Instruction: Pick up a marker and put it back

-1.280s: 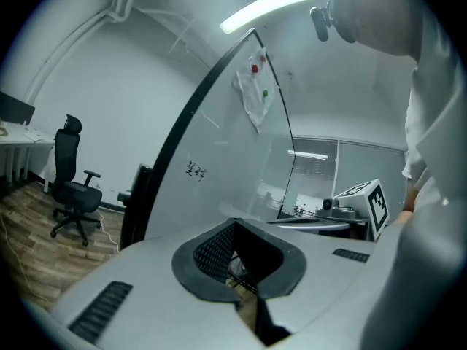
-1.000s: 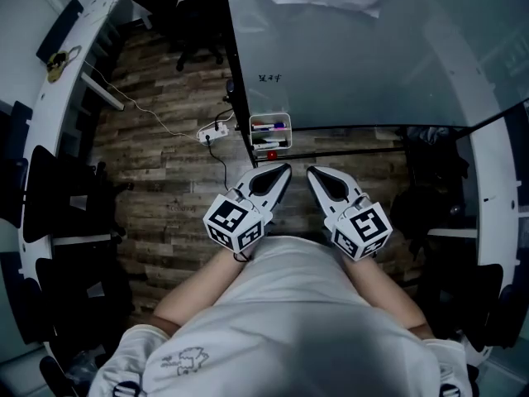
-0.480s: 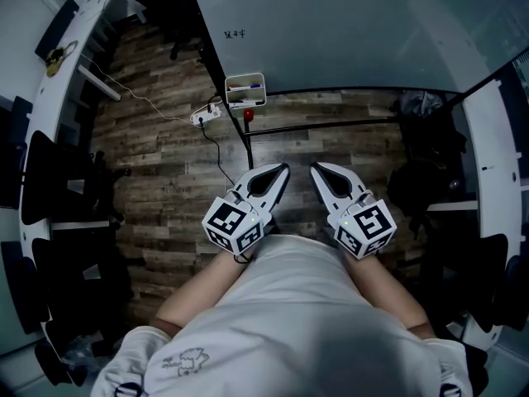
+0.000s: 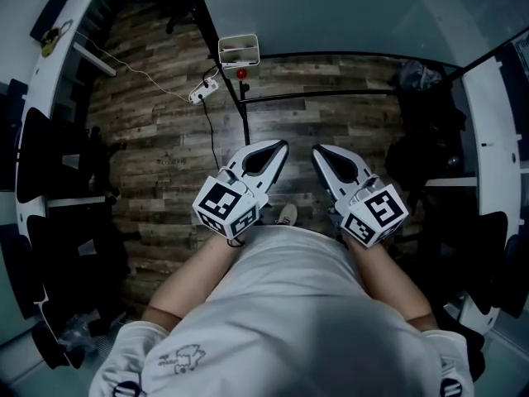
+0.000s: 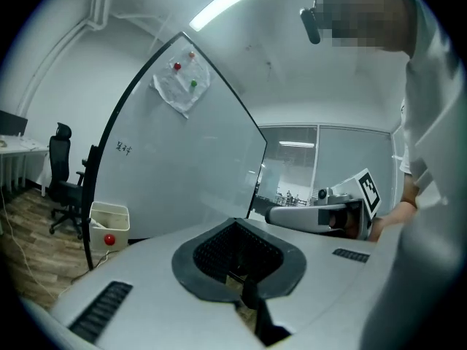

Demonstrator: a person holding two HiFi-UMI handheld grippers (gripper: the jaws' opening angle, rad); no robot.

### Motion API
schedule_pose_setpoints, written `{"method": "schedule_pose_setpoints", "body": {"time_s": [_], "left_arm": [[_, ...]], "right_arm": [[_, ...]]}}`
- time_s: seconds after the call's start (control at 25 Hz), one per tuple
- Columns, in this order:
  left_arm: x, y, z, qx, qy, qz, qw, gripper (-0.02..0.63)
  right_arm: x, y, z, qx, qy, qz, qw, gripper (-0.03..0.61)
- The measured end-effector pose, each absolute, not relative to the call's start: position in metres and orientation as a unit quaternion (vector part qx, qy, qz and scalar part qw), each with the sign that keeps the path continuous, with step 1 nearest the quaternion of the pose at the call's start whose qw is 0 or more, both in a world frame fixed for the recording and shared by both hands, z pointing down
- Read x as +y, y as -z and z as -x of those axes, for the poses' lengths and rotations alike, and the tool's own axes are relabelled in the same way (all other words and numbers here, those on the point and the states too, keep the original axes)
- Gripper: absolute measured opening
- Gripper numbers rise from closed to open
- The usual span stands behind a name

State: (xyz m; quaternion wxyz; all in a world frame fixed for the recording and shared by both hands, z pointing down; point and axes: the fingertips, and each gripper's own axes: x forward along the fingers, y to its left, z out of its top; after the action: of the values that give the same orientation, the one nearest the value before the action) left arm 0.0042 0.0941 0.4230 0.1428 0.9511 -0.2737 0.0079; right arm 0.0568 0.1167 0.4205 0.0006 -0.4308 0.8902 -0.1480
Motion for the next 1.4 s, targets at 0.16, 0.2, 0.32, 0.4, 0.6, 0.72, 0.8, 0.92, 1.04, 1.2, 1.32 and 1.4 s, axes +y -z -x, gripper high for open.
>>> {"method": "schedule_pose_setpoints", "body": {"time_s": [0.16,0.2,0.32,0.4,0.6,0.72,0.8,0.92,1.04,1.2,1.32,1.4], "left_arm": [[0.098,-0.418,-0.001,-0.256,-0.005,-0.957,0.138,0.005],[0.1,-0.418,0.001,-0.25,-0.006,-0.958,0.139,0.006],[0.102,-0.416,0.009,-0.237,-0.008,-0.961,0.145,0.005],[0.102,-0.415,0.016,-0.231,-0.01,-0.962,0.145,0.005],[0.101,-0.417,0.033,-0.219,-0.011,-0.964,0.153,0.006],[0.098,-0.413,0.042,-0.211,-0.01,-0.966,0.151,0.006],[0.096,-0.41,0.045,-0.205,-0.008,-0.967,0.148,0.006],[0.094,-0.407,0.049,-0.195,-0.006,-0.97,0.147,0.005],[0.09,-0.403,0.052,-0.188,-0.003,-0.972,0.142,0.006],[0.085,-0.397,0.053,-0.177,0.002,-0.975,0.136,0.006],[0.081,-0.393,0.052,-0.17,0.005,-0.977,0.131,0.006],[0.081,-0.392,0.053,-0.168,0.005,-0.977,0.13,0.006]], "right_arm": [[0.123,-0.424,-0.043,0.89,0.153,0.43,-0.007,0.009],[0.124,-0.423,-0.04,0.89,0.154,0.43,-0.006,0.009],[0.125,-0.419,-0.034,0.887,0.156,0.434,-0.001,0.011],[0.125,-0.417,-0.03,0.885,0.154,0.44,0.0,0.011],[0.121,-0.414,-0.012,0.881,0.144,0.451,-0.003,0.009],[0.118,-0.41,-0.002,0.878,0.146,0.457,0.004,0.009],[0.116,-0.408,0.004,0.876,0.141,0.462,0.004,0.009],[0.113,-0.404,0.009,0.872,0.135,0.471,0.004,0.009],[0.108,-0.4,0.013,0.87,0.129,0.476,0.008,0.011],[0.103,-0.396,0.017,0.866,0.124,0.484,0.009,0.009],[0.099,-0.393,0.016,0.863,0.122,0.49,0.013,0.011],[0.099,-0.392,0.015,0.862,0.121,0.493,0.015,0.009]]}}
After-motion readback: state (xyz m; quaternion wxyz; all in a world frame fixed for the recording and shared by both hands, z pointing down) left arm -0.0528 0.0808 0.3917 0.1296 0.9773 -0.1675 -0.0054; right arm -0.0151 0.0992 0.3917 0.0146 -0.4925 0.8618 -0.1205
